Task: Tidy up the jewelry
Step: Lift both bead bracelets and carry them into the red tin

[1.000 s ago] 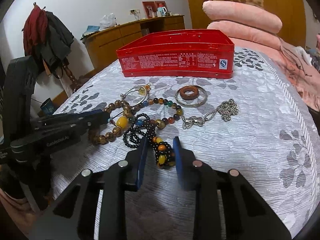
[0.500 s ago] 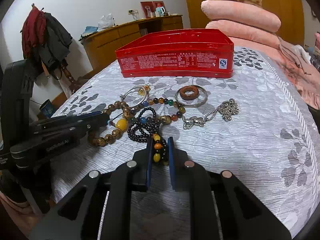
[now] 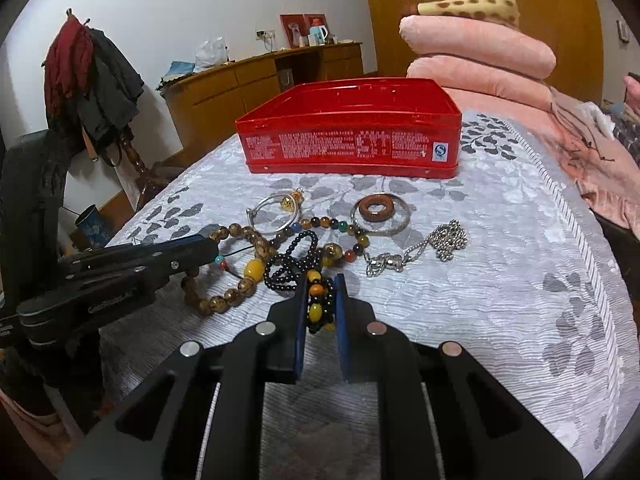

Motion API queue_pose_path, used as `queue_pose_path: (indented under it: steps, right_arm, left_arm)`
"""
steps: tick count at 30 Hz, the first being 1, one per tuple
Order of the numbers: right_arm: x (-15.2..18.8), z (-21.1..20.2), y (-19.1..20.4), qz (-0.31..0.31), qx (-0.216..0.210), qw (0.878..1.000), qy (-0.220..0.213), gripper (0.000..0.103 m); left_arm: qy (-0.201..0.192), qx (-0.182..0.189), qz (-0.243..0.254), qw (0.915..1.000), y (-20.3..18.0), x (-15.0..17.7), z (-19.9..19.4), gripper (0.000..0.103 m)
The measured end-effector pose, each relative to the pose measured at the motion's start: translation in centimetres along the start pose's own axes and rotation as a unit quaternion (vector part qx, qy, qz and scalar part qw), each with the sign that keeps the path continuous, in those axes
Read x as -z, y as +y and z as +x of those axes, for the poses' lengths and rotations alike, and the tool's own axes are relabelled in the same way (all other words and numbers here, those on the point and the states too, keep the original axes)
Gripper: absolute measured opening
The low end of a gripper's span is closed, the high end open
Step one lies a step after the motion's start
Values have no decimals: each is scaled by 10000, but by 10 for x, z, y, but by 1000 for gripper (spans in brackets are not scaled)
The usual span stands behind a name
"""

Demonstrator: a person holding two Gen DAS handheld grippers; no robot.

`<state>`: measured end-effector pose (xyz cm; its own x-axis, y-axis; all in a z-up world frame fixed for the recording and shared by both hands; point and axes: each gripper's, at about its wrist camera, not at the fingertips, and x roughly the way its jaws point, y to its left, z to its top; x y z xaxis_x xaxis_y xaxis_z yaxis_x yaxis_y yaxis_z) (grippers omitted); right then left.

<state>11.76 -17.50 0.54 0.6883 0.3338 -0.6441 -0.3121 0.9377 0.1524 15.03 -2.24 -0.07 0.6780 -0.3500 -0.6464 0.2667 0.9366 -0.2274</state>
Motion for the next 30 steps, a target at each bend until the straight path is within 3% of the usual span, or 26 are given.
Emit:
queue_pose_path:
  steps: [30]
  right_arm:
    - [-51, -20, -4, -121, 316, 9974, -640, 11]
  left_arm:
    - [-775, 205, 167, 9966, -16, -50, -27, 14]
